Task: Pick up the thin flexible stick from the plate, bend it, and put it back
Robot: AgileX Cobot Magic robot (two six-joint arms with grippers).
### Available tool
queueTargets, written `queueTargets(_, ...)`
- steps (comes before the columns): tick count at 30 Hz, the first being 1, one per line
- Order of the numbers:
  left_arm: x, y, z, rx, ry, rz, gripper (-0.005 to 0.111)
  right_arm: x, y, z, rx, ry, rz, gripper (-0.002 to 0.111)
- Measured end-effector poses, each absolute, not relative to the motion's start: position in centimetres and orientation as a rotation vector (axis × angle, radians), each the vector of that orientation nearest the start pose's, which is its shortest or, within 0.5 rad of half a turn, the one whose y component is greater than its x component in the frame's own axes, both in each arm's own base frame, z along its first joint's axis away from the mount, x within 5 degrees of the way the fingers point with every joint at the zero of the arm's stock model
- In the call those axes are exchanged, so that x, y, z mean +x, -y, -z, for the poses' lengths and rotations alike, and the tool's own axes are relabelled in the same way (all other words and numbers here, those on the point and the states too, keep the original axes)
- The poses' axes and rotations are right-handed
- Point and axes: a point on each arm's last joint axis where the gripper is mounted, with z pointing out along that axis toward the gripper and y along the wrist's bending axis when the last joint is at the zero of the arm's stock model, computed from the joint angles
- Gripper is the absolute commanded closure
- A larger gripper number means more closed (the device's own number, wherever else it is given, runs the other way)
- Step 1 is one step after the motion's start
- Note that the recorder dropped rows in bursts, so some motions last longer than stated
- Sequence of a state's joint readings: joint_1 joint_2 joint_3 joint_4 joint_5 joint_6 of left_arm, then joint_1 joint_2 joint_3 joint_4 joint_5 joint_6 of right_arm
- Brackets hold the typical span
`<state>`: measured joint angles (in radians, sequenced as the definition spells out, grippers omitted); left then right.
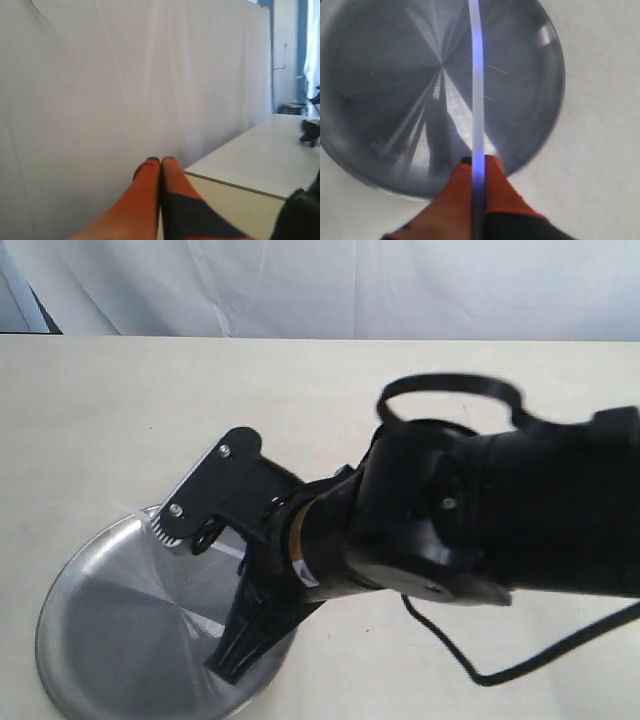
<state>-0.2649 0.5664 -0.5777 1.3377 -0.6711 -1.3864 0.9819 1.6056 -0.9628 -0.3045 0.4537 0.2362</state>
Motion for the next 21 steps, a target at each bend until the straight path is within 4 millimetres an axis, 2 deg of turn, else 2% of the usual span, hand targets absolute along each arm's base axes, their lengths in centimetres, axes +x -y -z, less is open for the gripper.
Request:
queueTargets(5, 6.3, 5.6, -38.7, 0.531, -1.178, 0.49, 0.107, 19.7, -27.9, -18.2, -1.235, -2.242, -0.244, 0.109)
queueTargets(9, 5.3, 4.0, -39.1, 0.429, -1.166, 0.35, 0.107, 20.0, -28.8, -15.4, -1.264, -2.255, -0.254, 0.109)
queueTargets(14, 4.9, 3.4, -38.9, 0.425, -1.173, 0.267, 0.107, 20.2, -29.3, -12.7, -1.295, -2.281, -0.249, 0.109)
queueTargets(17, 5.4, 3.4, -37.8, 0.399, -1.223, 0.282, 0.107, 20.3, -29.5, -11.9, -1.303, -2.284, -0.253, 0.109)
queueTargets(21, 6.4, 3.3, -35.4, 0.363, -1.308, 0.282, 0.107, 20.3, -29.5, -12.1, -1.3, -2.277, -0.259, 0.109)
